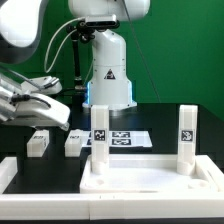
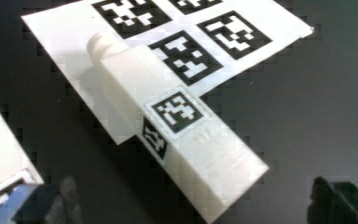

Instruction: Assemble desk

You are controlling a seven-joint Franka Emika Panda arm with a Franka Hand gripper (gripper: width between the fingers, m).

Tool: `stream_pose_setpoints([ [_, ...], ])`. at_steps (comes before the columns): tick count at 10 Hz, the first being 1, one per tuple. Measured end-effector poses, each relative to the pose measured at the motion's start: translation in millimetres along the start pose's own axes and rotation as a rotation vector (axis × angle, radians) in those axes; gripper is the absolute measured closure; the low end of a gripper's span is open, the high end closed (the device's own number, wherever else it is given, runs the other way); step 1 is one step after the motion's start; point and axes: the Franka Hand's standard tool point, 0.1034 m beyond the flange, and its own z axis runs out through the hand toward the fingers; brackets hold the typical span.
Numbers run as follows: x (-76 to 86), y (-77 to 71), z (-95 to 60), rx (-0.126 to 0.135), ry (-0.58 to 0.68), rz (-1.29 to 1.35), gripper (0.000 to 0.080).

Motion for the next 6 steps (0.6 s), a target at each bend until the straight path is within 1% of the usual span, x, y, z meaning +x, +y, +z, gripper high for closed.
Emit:
stream_pose_setpoints([
  [3, -1.0, -12.1, 12.2, -0.010, -0.018, 0.015, 0.0150],
  [5, 2.6, -14.9, 22.0, -0.021, -0.008, 0.011, 0.0150],
  [6, 5.0, -13.2, 28.1, -0.024, -0.007, 0.014, 0.0150],
])
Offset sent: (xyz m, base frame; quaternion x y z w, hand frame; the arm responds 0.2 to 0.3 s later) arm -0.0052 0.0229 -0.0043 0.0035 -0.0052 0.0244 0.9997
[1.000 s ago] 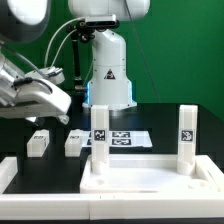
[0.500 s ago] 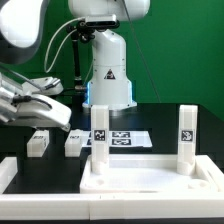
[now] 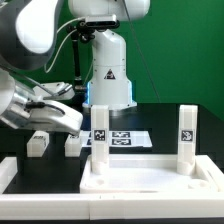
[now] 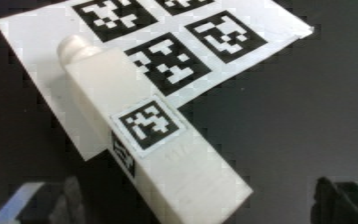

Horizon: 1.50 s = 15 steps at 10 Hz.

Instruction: Assemble desk

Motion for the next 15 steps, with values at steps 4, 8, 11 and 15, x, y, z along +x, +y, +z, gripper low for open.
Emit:
stream_pose_setpoints([
  [4, 7.4, -0.5, 16.9, -0.012, 0.001, 0.000, 0.0150],
  [8, 8.4, -2.4, 23.6, -0.018, -0.009, 0.002, 0.0150],
  [11, 8.5, -2.1, 23.4, -0.017, -0.009, 0.002, 0.0408],
  [15, 8.2, -2.1, 23.3, -0.016, -0.009, 0.003, 0.0514],
])
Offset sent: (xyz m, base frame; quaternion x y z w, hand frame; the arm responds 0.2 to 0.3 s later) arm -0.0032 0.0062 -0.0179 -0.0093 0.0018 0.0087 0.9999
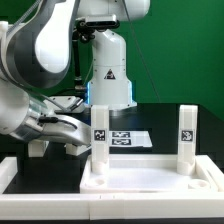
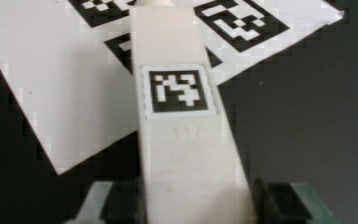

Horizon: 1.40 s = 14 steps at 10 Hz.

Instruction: Assemble desk

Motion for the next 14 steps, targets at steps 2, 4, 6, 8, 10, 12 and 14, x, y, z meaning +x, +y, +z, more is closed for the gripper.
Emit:
stream_pose_setpoints([
  [2, 0.0, 0.0, 0.0, 0.000, 0.000, 0.000, 0.0514],
  [4, 0.0, 0.0, -0.1, 0.000, 0.000, 0.000, 0.0514],
  [6, 0.0, 0.1, -0.1, 0.000, 0.000, 0.000, 0.0512],
  [8, 0.0, 0.1, -0.1, 0.000, 0.000, 0.000, 0.0512],
  [10, -20.2, -3.5, -19.1, 0.022, -0.031, -0.011, 0.0512],
  [12, -56.7, -14.0, -52.0, 0.059, -0.024, -0.044, 0.0512],
  [14, -81.1, -28.7, -71.5, 0.071, 0.006, -0.065, 0.0512],
])
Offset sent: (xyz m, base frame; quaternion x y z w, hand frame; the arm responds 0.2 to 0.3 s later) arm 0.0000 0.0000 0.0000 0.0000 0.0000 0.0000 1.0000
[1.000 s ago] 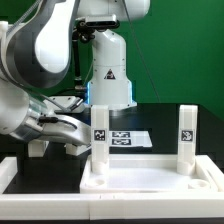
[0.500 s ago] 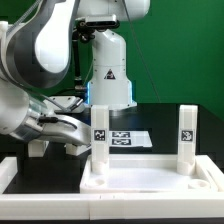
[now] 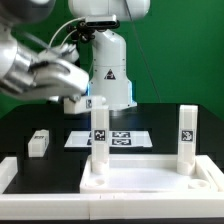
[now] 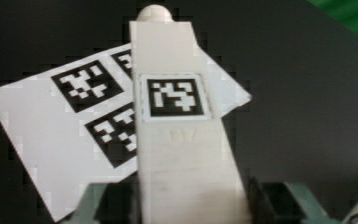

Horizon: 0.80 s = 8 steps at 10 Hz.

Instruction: Assemble desk

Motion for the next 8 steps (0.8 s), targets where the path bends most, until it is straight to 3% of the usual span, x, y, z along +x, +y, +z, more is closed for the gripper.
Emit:
stream_pose_setpoints([
  [2, 13.1, 4.8, 4.1, -0.004, 0.058, 0.005, 0.0512],
  [4, 8.9, -6.5, 2.3, -0.003, 0.188, 0.012, 0.0512],
  [6, -24.9, -68.1, 16.8, 0.014, 0.361, 0.092, 0.0512],
  [7, -30.5, -99.0, 20.4, 0.030, 0.437, 0.120, 0.0512],
  [8, -28.3, -116.2, 18.3, 0.069, 0.473, 0.143, 0.0512],
])
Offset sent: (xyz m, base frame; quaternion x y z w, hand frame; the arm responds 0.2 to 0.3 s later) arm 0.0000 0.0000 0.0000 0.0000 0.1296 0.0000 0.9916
